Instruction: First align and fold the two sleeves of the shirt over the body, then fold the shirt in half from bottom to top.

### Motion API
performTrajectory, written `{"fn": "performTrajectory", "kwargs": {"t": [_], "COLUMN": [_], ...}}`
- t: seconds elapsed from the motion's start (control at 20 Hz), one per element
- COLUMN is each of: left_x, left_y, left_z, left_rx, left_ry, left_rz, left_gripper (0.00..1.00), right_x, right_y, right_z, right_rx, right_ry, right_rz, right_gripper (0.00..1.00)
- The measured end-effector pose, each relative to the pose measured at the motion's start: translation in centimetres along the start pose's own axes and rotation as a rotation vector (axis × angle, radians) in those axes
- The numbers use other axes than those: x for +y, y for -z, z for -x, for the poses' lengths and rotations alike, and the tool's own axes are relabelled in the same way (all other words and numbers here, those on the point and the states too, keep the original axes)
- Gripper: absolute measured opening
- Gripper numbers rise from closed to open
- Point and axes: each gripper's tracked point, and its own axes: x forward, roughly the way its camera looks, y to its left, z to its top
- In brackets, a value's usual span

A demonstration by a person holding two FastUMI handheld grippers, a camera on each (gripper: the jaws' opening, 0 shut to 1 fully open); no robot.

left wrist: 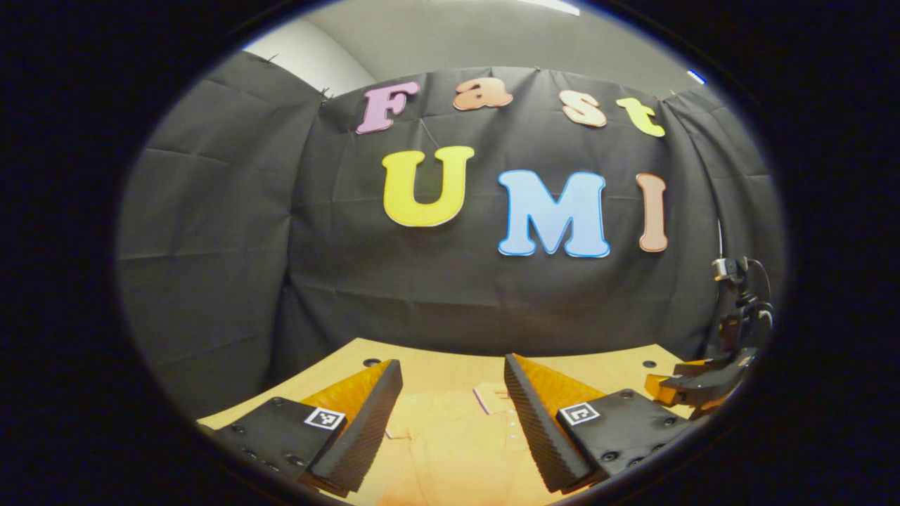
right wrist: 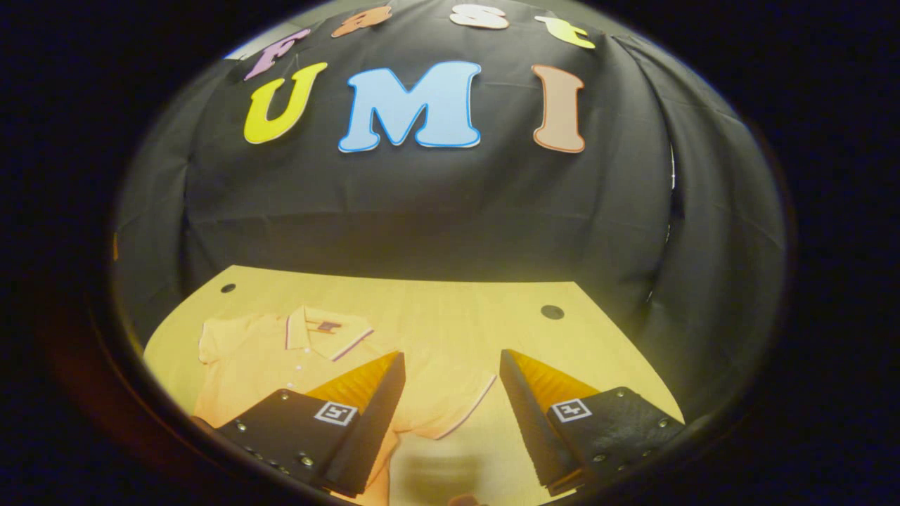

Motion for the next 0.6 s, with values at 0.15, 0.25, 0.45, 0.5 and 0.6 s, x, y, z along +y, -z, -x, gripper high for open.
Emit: {"fn": "performTrajectory", "kwargs": {"t": [0.15, 0.25, 0.45, 0.5, 0.6], "left_x": [-1.0, -1.3, -0.5, -0.4, -0.2], "left_y": [-0.7, -0.6, -0.3, -0.2, -0.1], "left_z": [-0.2, -0.5, -0.7, -0.7, -0.7], "left_rx": [-0.021, -0.009, 0.007, 0.009, 0.013], "left_ry": [0.015, 0.023, 0.004, 0.007, 0.005], "left_rz": [-0.007, -0.017, -0.025, -0.021, -0.021], "left_gripper": [0.95, 0.96, 0.96, 0.96, 0.96], "right_x": [-0.9, -1.6, -2.2, -2.1, -2.0], "right_y": [1.0, 2.1, 4.4, 4.9, 6.1], "right_z": [-2.2, -3.7, -6.6, -7.2, -8.6], "right_rx": [0.022, 0.051, 0.118, 0.133, 0.172], "right_ry": [0.014, 0.036, 0.058, 0.053, 0.047], "right_rz": [0.012, 0.021, 0.024, 0.020, 0.012], "right_gripper": [0.82, 0.85, 0.85, 0.85, 0.82]}}
